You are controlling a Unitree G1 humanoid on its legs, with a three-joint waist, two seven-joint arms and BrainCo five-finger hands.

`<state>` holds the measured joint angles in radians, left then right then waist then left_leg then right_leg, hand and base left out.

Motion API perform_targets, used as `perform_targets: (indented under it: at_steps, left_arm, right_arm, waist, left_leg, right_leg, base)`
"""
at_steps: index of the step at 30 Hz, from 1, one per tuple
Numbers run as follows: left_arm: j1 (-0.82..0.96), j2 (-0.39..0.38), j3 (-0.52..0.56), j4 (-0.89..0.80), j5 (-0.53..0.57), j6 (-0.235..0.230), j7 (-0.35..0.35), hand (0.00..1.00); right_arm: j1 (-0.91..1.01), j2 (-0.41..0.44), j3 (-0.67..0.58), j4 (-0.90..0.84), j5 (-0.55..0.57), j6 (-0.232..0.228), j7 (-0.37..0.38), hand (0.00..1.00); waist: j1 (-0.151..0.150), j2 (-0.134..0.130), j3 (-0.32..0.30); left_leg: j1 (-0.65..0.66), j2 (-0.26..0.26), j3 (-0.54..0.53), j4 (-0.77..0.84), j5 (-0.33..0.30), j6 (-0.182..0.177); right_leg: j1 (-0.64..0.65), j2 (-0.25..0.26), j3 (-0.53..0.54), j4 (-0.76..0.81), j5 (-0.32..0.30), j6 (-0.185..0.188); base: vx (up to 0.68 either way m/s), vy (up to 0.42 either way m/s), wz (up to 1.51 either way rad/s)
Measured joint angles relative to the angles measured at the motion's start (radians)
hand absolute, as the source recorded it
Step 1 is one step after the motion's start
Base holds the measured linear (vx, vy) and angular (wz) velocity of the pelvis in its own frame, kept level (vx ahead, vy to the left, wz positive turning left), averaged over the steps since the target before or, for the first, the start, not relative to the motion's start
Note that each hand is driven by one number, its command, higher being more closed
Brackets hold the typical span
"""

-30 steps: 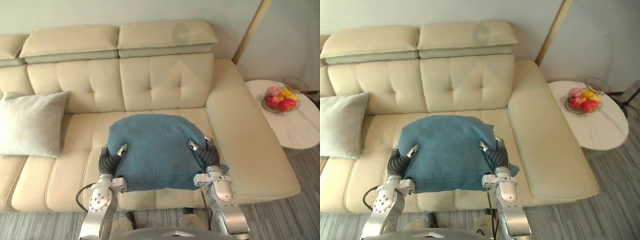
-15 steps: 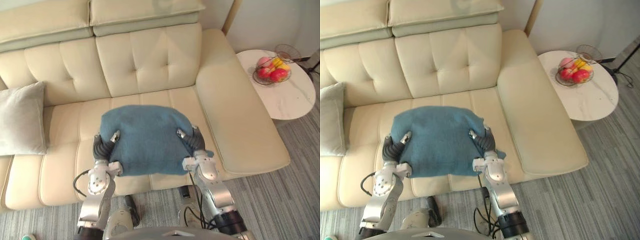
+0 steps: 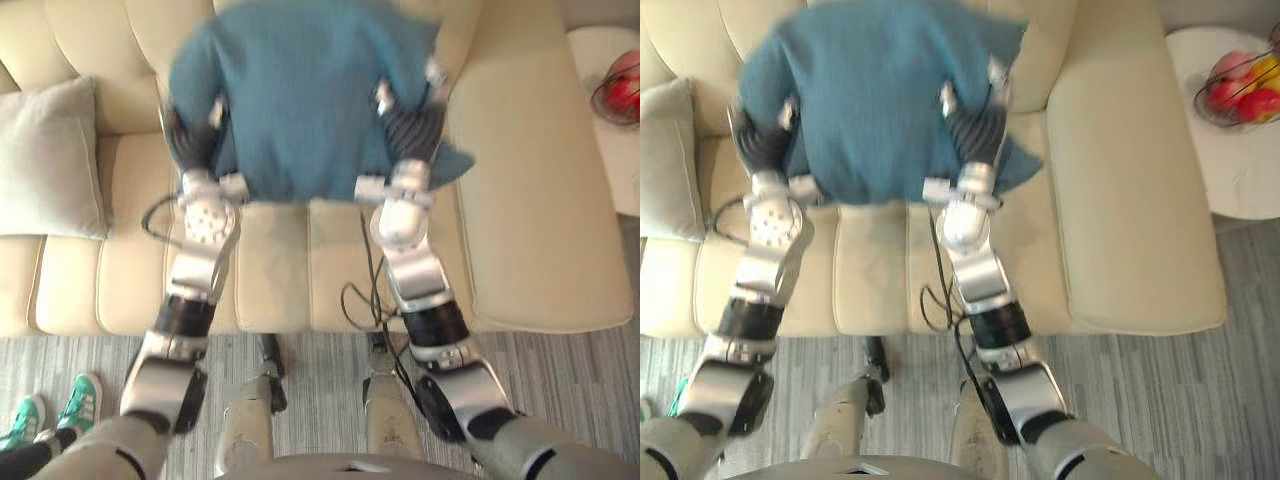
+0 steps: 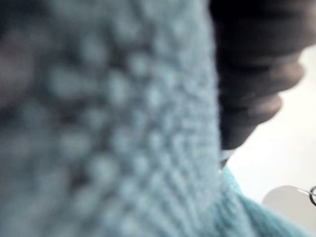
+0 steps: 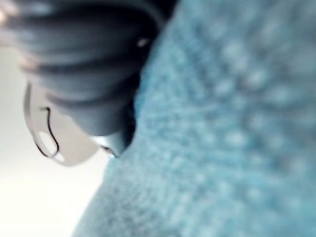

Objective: Pick up cushions and gather them together orderly.

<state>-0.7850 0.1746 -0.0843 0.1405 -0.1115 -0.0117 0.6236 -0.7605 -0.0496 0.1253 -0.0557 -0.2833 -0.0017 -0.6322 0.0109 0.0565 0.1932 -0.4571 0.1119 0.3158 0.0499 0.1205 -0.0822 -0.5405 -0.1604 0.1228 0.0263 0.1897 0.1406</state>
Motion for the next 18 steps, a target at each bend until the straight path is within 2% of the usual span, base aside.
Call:
perform_targets:
  at_steps: [3, 7, 8, 12, 14, 16, 18]
  left_arm:
    - [-0.223, 0.029, -0.008, 0.051, 0.019, -0.002, 0.009, 1.00]
    - [-0.375, 0.038, 0.006, 0.134, 0.036, -0.006, 0.026, 1.00]
    - [-0.400, 0.029, 0.012, 0.158, 0.035, -0.006, 0.028, 0.00]
    - [-0.411, -0.012, 0.055, 0.175, 0.029, -0.004, 0.044, 0.00]
    - [-0.424, -0.028, 0.094, 0.202, 0.004, 0.001, 0.049, 0.00]
    - [-0.428, -0.035, 0.142, 0.236, -0.026, 0.006, 0.048, 0.00]
    - [-0.427, -0.036, 0.164, 0.248, -0.032, 0.007, 0.045, 0.00]
  right_arm:
    - [-0.150, -0.001, -0.080, -0.001, -0.038, 0.003, -0.074, 1.00]
    - [-0.284, 0.000, -0.128, 0.043, -0.048, 0.006, -0.119, 1.00]
    - [-0.322, -0.004, -0.149, 0.079, -0.043, 0.007, -0.125, 0.00]
    - [-0.404, -0.041, -0.189, 0.189, 0.023, 0.009, -0.139, 0.00]
    - [-0.461, -0.078, -0.189, 0.260, 0.078, 0.022, -0.119, 0.00]
    - [-0.523, -0.118, -0.184, 0.336, 0.123, 0.029, -0.065, 0.00]
    - [-0.531, -0.136, -0.175, 0.368, 0.122, 0.029, -0.029, 0.00]
  waist:
    - [-0.004, 0.030, 0.022]
    - [-0.004, 0.040, 0.041]
    - [-0.005, 0.043, 0.050]
    - [-0.002, 0.044, 0.051]
    - [0.004, 0.048, 0.070]
    - [0.007, 0.054, 0.112]
    - [0.011, 0.054, 0.134]
  left_leg:
    - [-0.022, -0.009, -0.019, -0.122, 0.084, -0.005]
    - [-0.086, -0.010, -0.018, -0.127, 0.106, -0.002]
    - [-0.099, -0.009, -0.019, -0.128, 0.111, -0.005]
    - [-0.172, 0.001, -0.020, -0.128, 0.153, -0.035]
    - [-0.209, 0.013, -0.022, -0.128, 0.175, -0.037]
    - [-0.248, 0.022, -0.023, -0.128, 0.215, -0.056]
    - [-0.271, 0.034, -0.023, -0.128, 0.226, -0.057]
  right_leg:
    - [-0.060, 0.004, -0.024, -0.001, 0.008, 0.002]
    - [-0.126, 0.003, -0.025, -0.002, 0.019, 0.003]
    - [-0.136, 0.002, -0.027, -0.003, 0.019, 0.003]
    - [-0.198, 0.002, -0.047, -0.002, 0.022, -0.001]
    - [-0.228, 0.011, -0.059, 0.003, 0.025, -0.004]
    - [-0.262, 0.018, -0.075, 0.017, 0.026, -0.010]
    - [-0.287, 0.031, -0.082, 0.032, 0.023, -0.015]
  base:
    - [-0.03, -0.026, 0.20]
    - [-0.04, -0.020, 0.05]
    - [-0.03, -0.001, 0.03]
    - [-0.03, -0.019, 0.15]
    - [-0.04, -0.018, 0.16]
    - [-0.04, -0.018, 0.15]
    - [-0.04, -0.007, 0.04]
